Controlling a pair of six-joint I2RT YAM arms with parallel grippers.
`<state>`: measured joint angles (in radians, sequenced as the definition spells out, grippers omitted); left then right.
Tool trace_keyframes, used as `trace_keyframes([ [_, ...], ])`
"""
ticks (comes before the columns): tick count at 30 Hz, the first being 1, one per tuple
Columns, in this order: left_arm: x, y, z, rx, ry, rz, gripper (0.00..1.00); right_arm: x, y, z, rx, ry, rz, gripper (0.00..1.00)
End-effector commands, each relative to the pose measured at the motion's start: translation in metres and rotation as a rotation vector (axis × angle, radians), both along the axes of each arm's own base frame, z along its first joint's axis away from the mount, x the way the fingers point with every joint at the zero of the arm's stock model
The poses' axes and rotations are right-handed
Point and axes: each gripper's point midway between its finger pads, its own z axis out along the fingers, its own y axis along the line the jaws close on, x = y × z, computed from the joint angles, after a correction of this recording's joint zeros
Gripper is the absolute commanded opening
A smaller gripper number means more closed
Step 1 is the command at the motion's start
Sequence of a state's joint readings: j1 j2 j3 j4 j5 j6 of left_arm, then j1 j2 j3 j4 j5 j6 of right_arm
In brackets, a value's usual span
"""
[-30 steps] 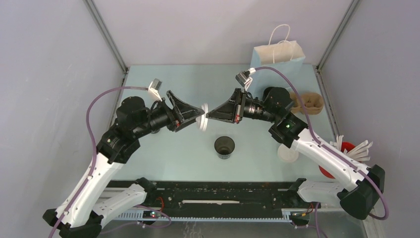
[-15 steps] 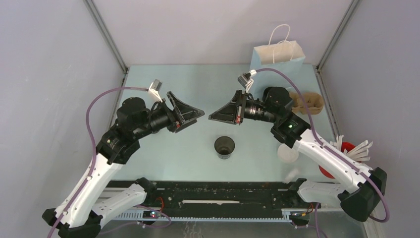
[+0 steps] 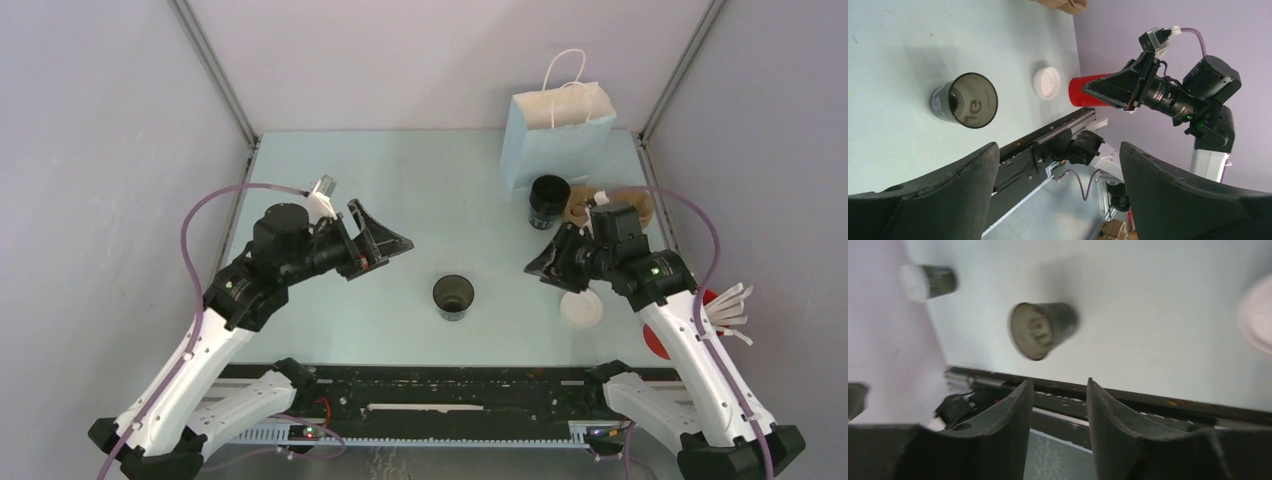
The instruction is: Pack the takeout coffee
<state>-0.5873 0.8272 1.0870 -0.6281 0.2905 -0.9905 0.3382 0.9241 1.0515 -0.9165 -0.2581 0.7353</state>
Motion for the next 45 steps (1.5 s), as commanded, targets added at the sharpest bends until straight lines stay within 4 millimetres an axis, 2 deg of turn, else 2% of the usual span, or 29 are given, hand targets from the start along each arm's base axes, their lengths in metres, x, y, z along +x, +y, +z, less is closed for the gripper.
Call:
trace_keyframes([
  [1, 0.003, 0.000, 0.005, 0.053, -0.064, -0.032, 0.95, -0.016, -0.048, -0.042, -0.196, 0.158, -0.122, 0.58],
  [7, -0.001, -0.001, 0.010, 0.075, -0.083, -0.068, 0.97, -0.010, -0.099, -0.058, -0.418, 0.164, -0.295, 0.79],
  [12, -0.005, 0.003, 0.009, 0.090, -0.095, -0.074, 0.99, -0.003, -0.109, -0.080, -0.437, 0.226, -0.290, 0.82],
  [18, -0.009, 0.010, 0.009, 0.103, -0.111, -0.071, 1.00, 0.002, -0.117, -0.085, -0.420, 0.217, -0.322, 0.81],
  [24, -0.010, 0.012, 0.007, 0.118, -0.117, -0.080, 1.00, -0.006, -0.124, -0.085, -0.455, 0.228, -0.337, 0.80],
  [30, -0.011, 0.012, 0.007, 0.121, -0.122, -0.096, 1.00, -0.006, -0.129, -0.084, -0.482, 0.217, -0.341, 0.80],
  [34, -0.012, 0.012, 0.007, 0.121, -0.127, -0.101, 1.00, -0.007, -0.132, -0.101, -0.526, 0.302, -0.319, 0.77],
  [37, -0.012, 0.013, 0.005, 0.124, -0.130, -0.100, 1.00, 0.012, -0.119, -0.116, -0.480, 0.271, -0.243, 0.68],
  [40, -0.014, 0.014, 0.004, 0.125, -0.133, -0.104, 1.00, 0.026, -0.115, -0.132, -0.478, 0.286, -0.214, 0.66],
  [45, -0.017, 0.020, 0.004, 0.141, -0.135, -0.098, 1.00, 0.033, -0.111, -0.158, -0.477, 0.359, -0.197, 0.59],
])
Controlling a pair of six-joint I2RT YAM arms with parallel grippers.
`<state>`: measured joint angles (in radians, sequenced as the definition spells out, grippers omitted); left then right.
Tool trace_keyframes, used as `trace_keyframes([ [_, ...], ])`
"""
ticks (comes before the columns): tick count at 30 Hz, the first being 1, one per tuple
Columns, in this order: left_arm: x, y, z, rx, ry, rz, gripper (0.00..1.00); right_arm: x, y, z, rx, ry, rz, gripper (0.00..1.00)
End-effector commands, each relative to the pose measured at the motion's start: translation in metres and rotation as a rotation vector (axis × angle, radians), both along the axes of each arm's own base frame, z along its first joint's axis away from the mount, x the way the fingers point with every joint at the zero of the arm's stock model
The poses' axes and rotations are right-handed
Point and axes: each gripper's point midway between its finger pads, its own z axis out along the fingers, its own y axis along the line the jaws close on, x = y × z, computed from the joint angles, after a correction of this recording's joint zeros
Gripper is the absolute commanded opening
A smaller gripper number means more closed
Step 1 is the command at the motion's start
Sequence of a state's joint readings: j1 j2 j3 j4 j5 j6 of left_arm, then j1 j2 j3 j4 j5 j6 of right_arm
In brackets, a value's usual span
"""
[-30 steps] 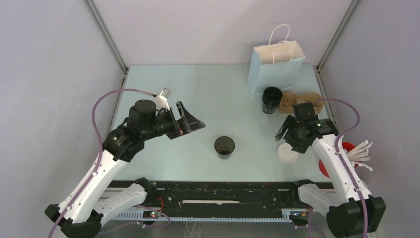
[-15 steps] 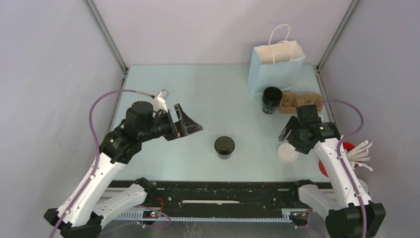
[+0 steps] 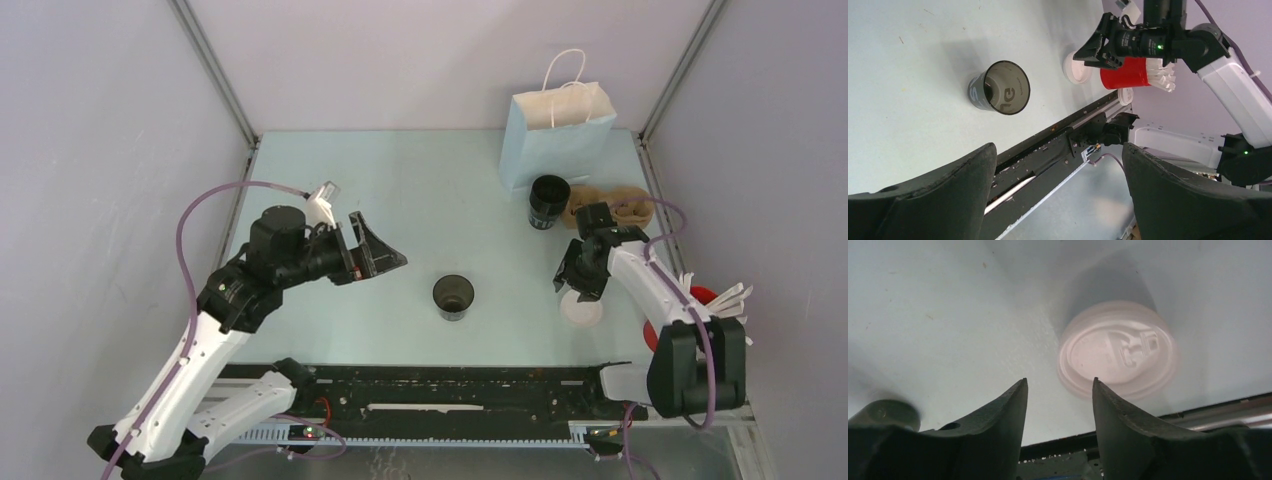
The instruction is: Pack the takeout coffee
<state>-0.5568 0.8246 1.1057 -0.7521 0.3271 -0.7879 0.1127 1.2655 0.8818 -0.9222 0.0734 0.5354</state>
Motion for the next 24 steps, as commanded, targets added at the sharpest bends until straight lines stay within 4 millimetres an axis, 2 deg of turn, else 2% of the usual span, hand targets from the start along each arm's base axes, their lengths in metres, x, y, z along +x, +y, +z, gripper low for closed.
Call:
trace_keyframes([
  [1, -0.007, 0.006, 0.026, -0.013, -0.082, -0.022, 1.00, 0.017, 0.004, -0.012, 0.019, -0.033, 0.018, 0.57],
  [3, -0.008, 0.009, 0.026, 0.000, -0.089, -0.017, 1.00, 0.018, 0.006, -0.015, 0.031, -0.040, 0.015, 0.52],
  [13, -0.006, 0.009, 0.024, 0.010, -0.082, -0.027, 1.00, 0.016, 0.004, -0.023, 0.017, -0.027, 0.007, 0.50],
  [16, -0.006, 0.008, 0.023, 0.009, -0.080, -0.030, 1.00, 0.013, 0.003, -0.016, 0.014, -0.043, 0.011, 0.50],
  [24, -0.003, 0.005, 0.023, 0.005, -0.078, -0.040, 1.00, 0.009, 0.007, 0.017, 0.047, -0.134, 0.032, 0.57],
])
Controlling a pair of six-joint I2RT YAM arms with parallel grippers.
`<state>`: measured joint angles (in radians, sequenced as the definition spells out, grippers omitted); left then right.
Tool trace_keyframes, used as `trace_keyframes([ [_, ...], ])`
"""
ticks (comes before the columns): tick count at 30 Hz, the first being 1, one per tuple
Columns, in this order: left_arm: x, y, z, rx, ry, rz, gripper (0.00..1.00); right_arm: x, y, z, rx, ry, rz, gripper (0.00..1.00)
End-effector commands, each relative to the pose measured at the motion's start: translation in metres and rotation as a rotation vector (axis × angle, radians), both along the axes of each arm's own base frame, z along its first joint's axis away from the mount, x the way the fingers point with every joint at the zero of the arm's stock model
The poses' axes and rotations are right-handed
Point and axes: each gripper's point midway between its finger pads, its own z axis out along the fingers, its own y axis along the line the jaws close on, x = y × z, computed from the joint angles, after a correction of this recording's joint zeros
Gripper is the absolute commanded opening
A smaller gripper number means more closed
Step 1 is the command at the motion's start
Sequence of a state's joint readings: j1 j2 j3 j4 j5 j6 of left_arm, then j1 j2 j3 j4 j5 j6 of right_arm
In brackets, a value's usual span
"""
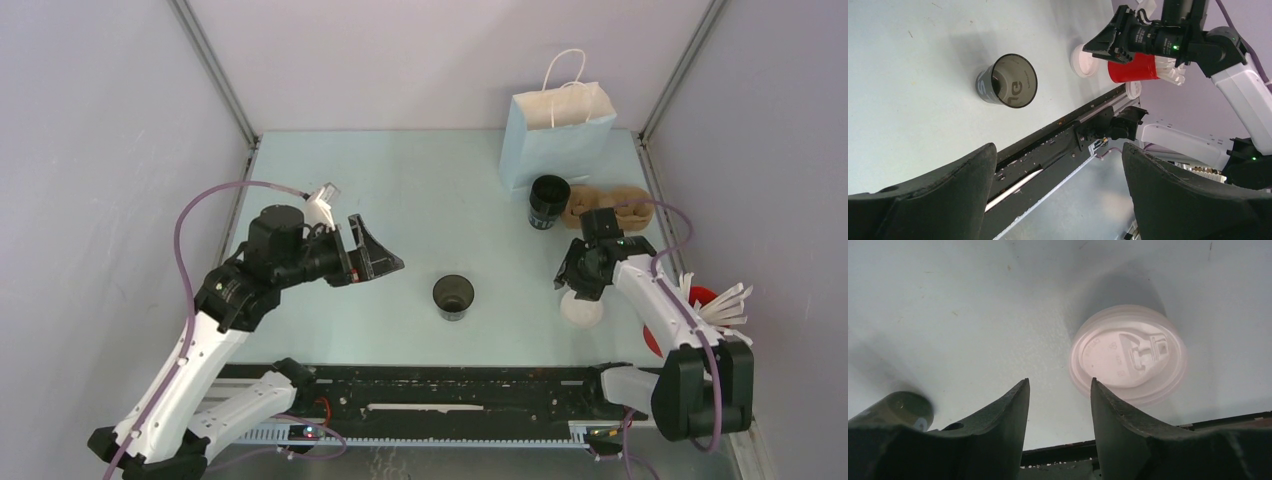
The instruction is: Pack the takeout coffee
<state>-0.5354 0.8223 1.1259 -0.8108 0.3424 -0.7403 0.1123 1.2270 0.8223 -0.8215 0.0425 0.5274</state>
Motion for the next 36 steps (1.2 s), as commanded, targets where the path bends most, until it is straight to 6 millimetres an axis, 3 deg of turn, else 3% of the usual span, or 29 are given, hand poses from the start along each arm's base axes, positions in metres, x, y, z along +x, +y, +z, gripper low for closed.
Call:
trace_keyframes([
  [1, 0.002, -0.003, 0.025, -0.031, -0.076, -0.028, 1.00, 0.000, 0.002, 0.026, 0.019, -0.075, 0.030, 0.58],
  [9, 0.004, -0.002, 0.022, -0.018, -0.072, -0.023, 1.00, 0.001, 0.017, 0.048, 0.085, -0.157, 0.127, 0.69],
  [20, 0.003, 0.002, 0.023, -0.013, -0.071, -0.004, 1.00, 0.002, 0.034, 0.060, 0.096, -0.171, 0.215, 0.80],
  [26, 0.003, 0.001, 0.025, -0.017, -0.080, -0.009, 1.00, 0.007, 0.032, 0.090, 0.073, -0.225, 0.224, 0.83],
  [28, 0.003, 0.001, 0.024, -0.014, -0.078, -0.015, 1.00, 0.006, 0.026, 0.104, 0.046, -0.251, 0.216, 0.85],
  [30, 0.003, -0.001, 0.022, -0.011, -0.074, -0.026, 1.00, 0.004, 0.008, 0.113, -0.028, -0.256, 0.171, 0.85],
  [36, 0.001, -0.001, 0.022, -0.002, -0.090, -0.048, 1.00, -0.007, -0.064, 0.129, -0.268, -0.200, -0.029, 0.85],
])
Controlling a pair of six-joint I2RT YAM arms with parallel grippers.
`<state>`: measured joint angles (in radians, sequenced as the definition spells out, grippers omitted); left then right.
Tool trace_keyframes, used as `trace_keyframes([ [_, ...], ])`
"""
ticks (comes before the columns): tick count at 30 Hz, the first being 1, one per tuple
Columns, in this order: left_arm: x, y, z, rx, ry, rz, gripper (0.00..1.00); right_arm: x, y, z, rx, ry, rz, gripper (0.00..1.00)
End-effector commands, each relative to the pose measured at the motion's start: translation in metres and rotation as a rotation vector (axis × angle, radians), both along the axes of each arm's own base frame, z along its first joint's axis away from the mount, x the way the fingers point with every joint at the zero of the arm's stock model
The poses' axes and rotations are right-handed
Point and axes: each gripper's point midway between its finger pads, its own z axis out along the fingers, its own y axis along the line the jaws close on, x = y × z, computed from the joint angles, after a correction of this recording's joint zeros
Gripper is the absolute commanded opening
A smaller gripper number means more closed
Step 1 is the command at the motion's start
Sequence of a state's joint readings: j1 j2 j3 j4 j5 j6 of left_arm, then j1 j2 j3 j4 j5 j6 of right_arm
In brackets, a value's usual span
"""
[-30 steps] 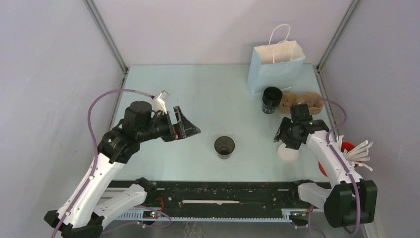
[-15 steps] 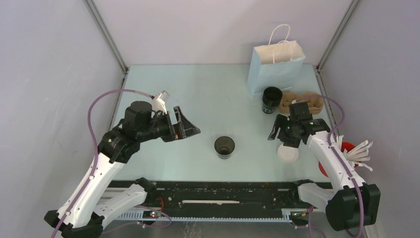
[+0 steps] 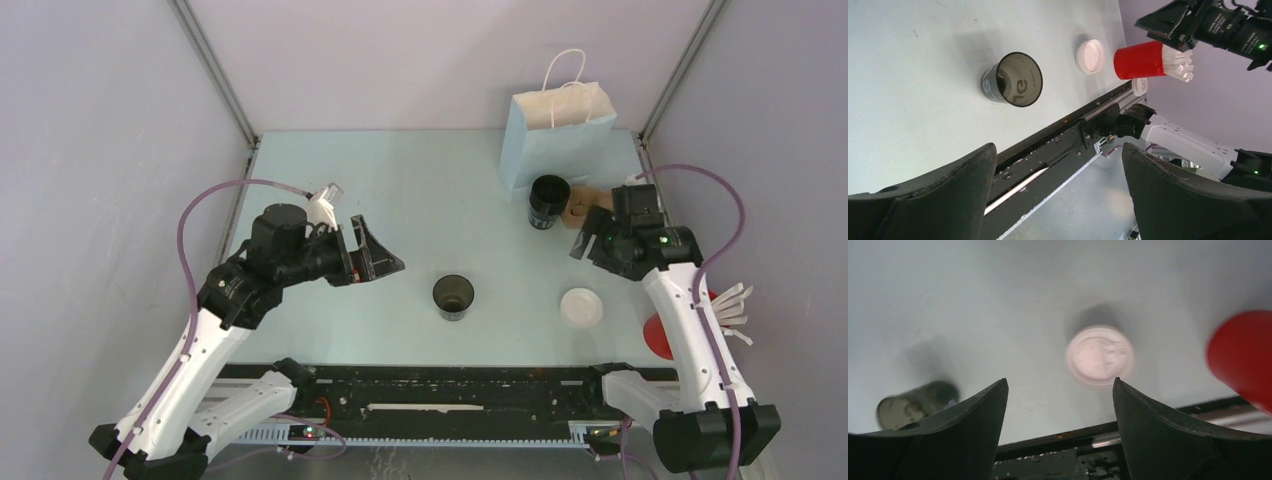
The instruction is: Pack the takeout coffee
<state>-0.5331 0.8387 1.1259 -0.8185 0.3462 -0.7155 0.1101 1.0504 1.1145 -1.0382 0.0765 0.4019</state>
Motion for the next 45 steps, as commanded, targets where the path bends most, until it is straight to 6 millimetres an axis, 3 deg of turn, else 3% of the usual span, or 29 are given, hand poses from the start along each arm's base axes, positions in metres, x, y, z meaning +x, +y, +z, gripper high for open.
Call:
trace_keyframes([
  [1, -0.002, 0.000, 0.028, -0.022, -0.094, -0.038, 1.00, -0.017, -0.065, 0.015, -0.233, 0.046, -0.188, 0.85],
  [7, -0.007, 0.003, 0.029, -0.002, -0.100, -0.051, 1.00, -0.023, -0.123, 0.033, -0.484, 0.106, -0.338, 0.86],
  [12, -0.012, 0.002, 0.029, 0.018, -0.090, -0.074, 1.00, -0.023, -0.149, 0.034, -0.552, 0.154, -0.378, 0.85],
  [15, -0.016, 0.002, 0.028, 0.019, -0.078, -0.082, 1.00, -0.021, -0.153, 0.031, -0.532, 0.159, -0.398, 0.82],
  [19, -0.020, 0.005, 0.028, 0.025, -0.068, -0.082, 1.00, -0.019, -0.157, 0.021, -0.490, 0.185, -0.430, 0.68],
  [21, -0.021, 0.005, 0.029, 0.025, -0.065, -0.084, 1.00, -0.018, -0.163, 0.018, -0.476, 0.191, -0.465, 0.66],
  [26, -0.019, 0.002, 0.029, 0.015, -0.063, -0.085, 1.00, -0.010, -0.167, 0.011, -0.422, 0.169, -0.520, 0.77],
  [29, -0.019, 0.002, 0.030, 0.013, -0.065, -0.084, 1.00, -0.011, -0.168, 0.008, -0.406, 0.174, -0.558, 0.78],
  [31, -0.018, 0.003, 0.030, 0.015, -0.065, -0.081, 1.00, -0.007, -0.163, 0.012, -0.385, 0.139, -0.554, 0.77],
  [37, -0.016, 0.001, 0.030, 0.021, -0.064, -0.088, 1.00, 0.011, -0.139, 0.053, -0.333, -0.029, -0.490, 0.78],
  [41, -0.015, 0.000, 0.029, 0.025, -0.061, -0.087, 1.00, 0.008, -0.152, 0.076, -0.326, -0.094, -0.559, 0.80],
  [45, -0.014, 0.000, 0.029, 0.026, -0.060, -0.089, 1.00, -0.002, -0.175, 0.082, -0.371, -0.098, -0.698, 0.85],
])
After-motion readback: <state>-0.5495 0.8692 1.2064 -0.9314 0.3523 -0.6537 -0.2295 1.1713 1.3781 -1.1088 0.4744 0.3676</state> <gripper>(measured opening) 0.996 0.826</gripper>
